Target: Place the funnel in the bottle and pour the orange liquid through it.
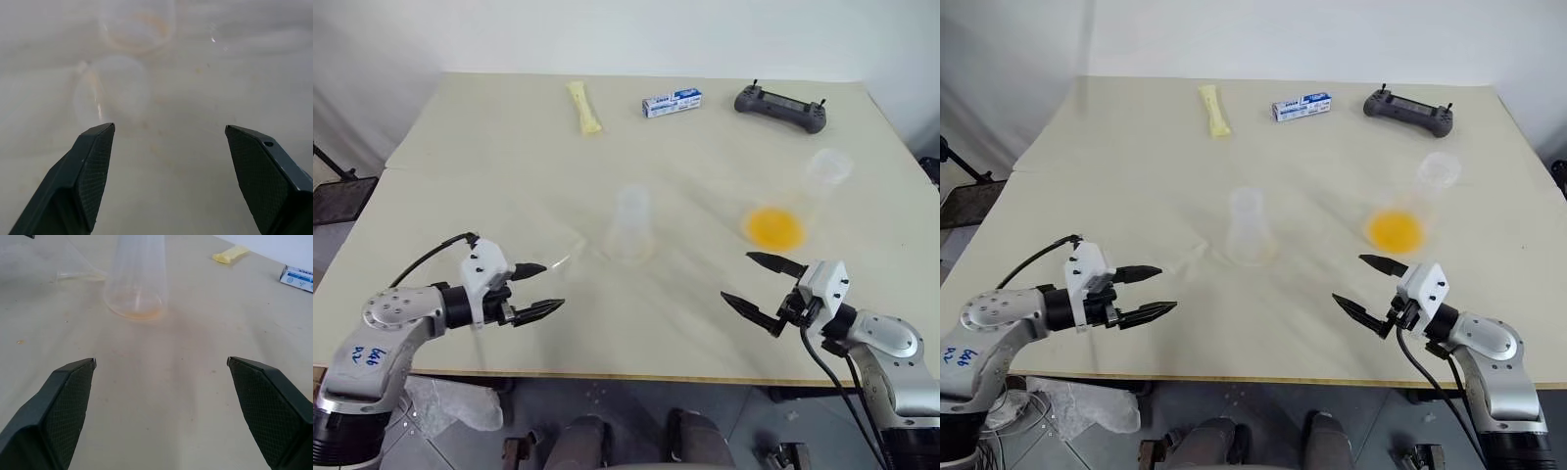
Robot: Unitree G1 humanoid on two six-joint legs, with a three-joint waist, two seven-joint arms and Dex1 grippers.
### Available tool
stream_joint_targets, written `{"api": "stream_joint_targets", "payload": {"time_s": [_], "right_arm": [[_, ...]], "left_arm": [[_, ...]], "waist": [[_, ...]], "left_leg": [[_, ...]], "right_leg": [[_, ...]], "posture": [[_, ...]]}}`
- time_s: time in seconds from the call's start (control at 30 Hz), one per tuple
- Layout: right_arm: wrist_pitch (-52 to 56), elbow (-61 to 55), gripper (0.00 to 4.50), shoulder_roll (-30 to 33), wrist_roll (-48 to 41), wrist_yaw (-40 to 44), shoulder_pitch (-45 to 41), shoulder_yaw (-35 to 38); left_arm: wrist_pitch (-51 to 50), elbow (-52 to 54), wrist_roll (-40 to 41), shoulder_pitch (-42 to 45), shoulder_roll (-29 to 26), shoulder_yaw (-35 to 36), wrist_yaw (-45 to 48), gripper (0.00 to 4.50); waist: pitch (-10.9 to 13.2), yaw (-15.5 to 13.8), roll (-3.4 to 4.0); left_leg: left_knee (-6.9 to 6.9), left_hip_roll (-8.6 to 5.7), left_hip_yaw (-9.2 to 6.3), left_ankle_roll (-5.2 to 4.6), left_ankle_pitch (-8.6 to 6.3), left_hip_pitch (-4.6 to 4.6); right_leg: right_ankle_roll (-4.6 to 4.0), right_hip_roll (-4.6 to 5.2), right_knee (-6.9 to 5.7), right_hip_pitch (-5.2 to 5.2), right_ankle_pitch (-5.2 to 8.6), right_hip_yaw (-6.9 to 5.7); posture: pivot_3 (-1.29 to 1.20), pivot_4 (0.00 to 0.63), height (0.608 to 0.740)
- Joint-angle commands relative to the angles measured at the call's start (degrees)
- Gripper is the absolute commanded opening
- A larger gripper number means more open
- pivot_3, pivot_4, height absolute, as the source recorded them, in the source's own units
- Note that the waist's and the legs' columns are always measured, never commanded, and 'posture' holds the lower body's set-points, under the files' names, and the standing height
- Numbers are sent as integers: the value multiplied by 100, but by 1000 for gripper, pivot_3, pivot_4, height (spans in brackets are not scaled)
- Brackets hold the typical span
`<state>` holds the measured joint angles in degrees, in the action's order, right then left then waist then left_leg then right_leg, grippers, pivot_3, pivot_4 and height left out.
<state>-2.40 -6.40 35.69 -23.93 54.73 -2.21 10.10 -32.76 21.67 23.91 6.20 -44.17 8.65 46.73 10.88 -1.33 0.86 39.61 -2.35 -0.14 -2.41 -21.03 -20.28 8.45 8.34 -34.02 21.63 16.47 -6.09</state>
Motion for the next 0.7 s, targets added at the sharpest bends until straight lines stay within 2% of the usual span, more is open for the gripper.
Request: {"api": "stream_joint_targets", "payload": {"time_s": [0.03,0.17,0.43,0.53,0.7], "right_arm": [[-48,-34,4500,44,-40,52,-93,51],[-54,-13,4500,35,-27,55,-136,46],[-69,-88,4500,21,-16,-20,-15,90],[-69,-112,4500,7,-11,-63,12,95],[-85,-112,4500,-1,10,-105,16,85]], "left_arm": [[107,84,-447,102,234,-261,-571,3831],[266,-69,-710,201,486,-578,-771,3831],[895,-1124,-1256,698,904,-830,-1122,3831],[1286,-1518,-1323,884,1020,-797,-1113,3215],[906,-1539,-867,1019,977,-613,-708,1644]], "waist": [[-1,-1,2],[0,-1,2],[0,-8,2],[0,-10,1],[0,-3,1]], "left_leg": [[-2,0,1,0,0,1],[-2,1,4,0,0,0],[0,-1,6,-1,1,-1],[0,-1,7,-1,1,0],[0,0,12,-1,1,-1]], "right_leg": [[0,-1,1,0,0,0],[0,-5,2,2,0,0],[0,-5,2,2,0,-6],[0,-5,1,2,0,-16],[0,-5,2,3,0,-18]], "posture": [[0,150,740],[0,150,740],[0,150,740],[0,150,740],[0,150,740]]}}
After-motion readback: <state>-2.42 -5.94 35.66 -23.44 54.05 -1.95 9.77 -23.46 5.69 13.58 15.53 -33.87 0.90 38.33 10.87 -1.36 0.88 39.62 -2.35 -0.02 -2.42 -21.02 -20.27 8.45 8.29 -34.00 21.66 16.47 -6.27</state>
